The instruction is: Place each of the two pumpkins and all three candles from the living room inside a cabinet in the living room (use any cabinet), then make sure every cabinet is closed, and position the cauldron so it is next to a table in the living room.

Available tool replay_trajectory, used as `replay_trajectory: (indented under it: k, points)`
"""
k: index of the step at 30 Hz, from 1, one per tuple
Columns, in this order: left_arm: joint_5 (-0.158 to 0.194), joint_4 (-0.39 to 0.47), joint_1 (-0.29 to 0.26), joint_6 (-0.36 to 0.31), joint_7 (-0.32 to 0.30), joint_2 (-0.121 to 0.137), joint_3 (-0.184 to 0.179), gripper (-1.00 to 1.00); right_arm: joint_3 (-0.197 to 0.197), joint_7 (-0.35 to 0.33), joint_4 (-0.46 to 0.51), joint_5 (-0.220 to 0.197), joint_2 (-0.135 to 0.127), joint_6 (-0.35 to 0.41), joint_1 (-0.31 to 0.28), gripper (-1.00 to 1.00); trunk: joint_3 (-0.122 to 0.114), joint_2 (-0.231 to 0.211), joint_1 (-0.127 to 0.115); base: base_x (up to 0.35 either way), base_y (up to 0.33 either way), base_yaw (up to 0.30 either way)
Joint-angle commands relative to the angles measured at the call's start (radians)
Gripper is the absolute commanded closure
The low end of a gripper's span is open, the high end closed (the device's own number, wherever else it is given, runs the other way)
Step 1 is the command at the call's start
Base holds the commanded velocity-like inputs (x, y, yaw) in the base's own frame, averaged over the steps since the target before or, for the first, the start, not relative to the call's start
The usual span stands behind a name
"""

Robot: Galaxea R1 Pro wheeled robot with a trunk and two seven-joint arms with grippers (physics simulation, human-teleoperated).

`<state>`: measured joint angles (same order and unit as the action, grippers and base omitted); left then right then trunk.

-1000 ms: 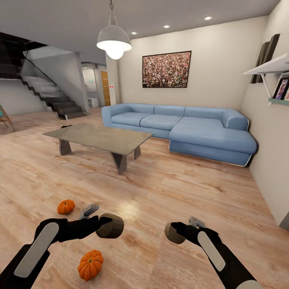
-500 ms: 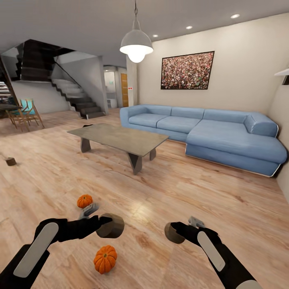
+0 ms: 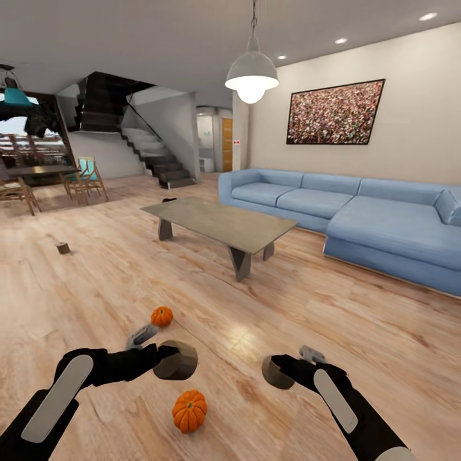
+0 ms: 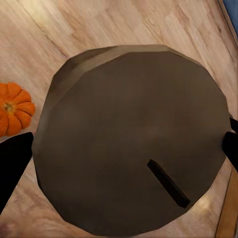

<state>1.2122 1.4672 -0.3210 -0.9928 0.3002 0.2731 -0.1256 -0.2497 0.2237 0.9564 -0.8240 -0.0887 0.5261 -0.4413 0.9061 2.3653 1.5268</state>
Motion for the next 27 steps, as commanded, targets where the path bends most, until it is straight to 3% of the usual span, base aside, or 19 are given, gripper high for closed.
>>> replay_trajectory:
  k: [1, 8, 23, 27]
  points:
    - [0.017, 0.001, -0.001, 0.001, 0.011, 0.001, -0.001, 1.0, -0.003, 0.009, 0.002, -0.011, -0.001, 0.0, -0.001, 1.0, 0.001, 0.001, 0.0, 0.0, 0.0, 0.282]
    - [0.008, 0.001, -0.001, 0.002, 0.011, 0.002, 0.0, 1.0, -0.01, 0.011, 0.003, -0.006, -0.002, 0.001, -0.001, 1.0, 0.001, 0.001, 0.0, 0.0, 0.039, 0.282]
    - [0.008, 0.001, -0.001, 0.002, 0.011, 0.003, 0.003, 1.0, -0.013, 0.01, 0.004, -0.006, -0.003, 0.0, -0.001, 1.0, 0.001, 0.001, 0.0, 0.0, 0.273, 0.281]
    - [0.008, 0.001, -0.001, 0.002, 0.011, 0.003, 0.003, 1.0, -0.013, 0.009, 0.004, -0.006, -0.003, 0.001, -0.001, 1.0, 0.001, 0.001, 0.0, 0.0, 0.261, 0.104]
